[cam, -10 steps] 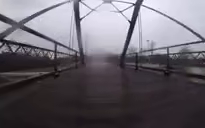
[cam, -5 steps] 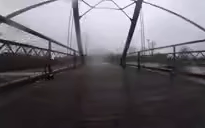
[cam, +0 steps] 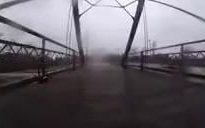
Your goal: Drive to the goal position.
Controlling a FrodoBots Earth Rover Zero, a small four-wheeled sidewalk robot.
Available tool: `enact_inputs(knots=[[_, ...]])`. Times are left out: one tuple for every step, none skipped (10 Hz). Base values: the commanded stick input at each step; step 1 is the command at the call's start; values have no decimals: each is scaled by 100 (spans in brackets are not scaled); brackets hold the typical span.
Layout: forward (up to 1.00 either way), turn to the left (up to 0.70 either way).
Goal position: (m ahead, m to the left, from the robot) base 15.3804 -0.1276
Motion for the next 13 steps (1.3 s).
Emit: enact_inputs(knots=[[100, 0], [100, 0], [100, 0], [100, 0], [100, 0], [100, 0], [100, 0], [100, 0], [100, 0], [100, 0], [100, 0], [100, 0], [100, 0]])
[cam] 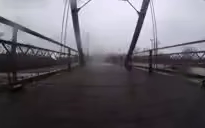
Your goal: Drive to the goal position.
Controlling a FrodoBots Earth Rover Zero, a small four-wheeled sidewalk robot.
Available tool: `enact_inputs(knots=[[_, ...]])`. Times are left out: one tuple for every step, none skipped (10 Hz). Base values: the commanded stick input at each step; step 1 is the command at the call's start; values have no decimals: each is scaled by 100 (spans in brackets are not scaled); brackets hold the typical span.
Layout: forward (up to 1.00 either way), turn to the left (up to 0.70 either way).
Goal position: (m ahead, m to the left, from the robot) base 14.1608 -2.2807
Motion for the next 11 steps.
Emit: enact_inputs(knots=[[100, 0], [100, 0], [100, 0], [100, 0], [100, 0], [100, 0], [100, 0], [100, 0], [100, 0], [100, 0], [100, 0]])
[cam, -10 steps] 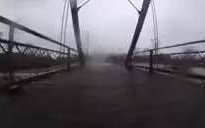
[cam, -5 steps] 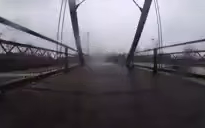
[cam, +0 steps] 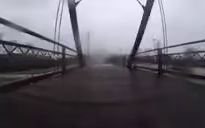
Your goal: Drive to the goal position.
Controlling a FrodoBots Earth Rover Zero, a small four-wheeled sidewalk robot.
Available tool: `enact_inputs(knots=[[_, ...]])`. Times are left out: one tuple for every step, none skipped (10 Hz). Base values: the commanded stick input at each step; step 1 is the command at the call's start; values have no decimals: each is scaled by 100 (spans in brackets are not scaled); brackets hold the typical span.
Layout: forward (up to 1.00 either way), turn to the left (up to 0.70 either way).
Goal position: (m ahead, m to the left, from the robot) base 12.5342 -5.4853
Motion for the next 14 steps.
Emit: enact_inputs(knots=[[100, 0], [100, 0], [100, 0], [100, 0], [100, 0], [100, 0], [100, 0], [100, 0], [100, 0], [100, 0], [100, 0], [100, 0], [100, 0], [100, 0]])
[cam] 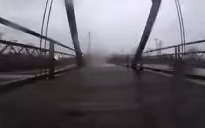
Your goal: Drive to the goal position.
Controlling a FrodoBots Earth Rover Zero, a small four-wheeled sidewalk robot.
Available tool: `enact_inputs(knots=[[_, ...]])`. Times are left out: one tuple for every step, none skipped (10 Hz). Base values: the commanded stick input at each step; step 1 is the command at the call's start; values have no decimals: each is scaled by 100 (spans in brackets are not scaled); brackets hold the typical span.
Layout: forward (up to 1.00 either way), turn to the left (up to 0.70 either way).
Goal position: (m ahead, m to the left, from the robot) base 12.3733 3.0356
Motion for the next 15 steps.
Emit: enact_inputs(knots=[[100, 0], [100, 0], [100, 0], [100, 0], [100, 0], [100, 0], [100, 0], [100, 0], [100, 0], [100, 0], [100, 0], [100, 0], [100, 0], [100, 0], [100, 0]])
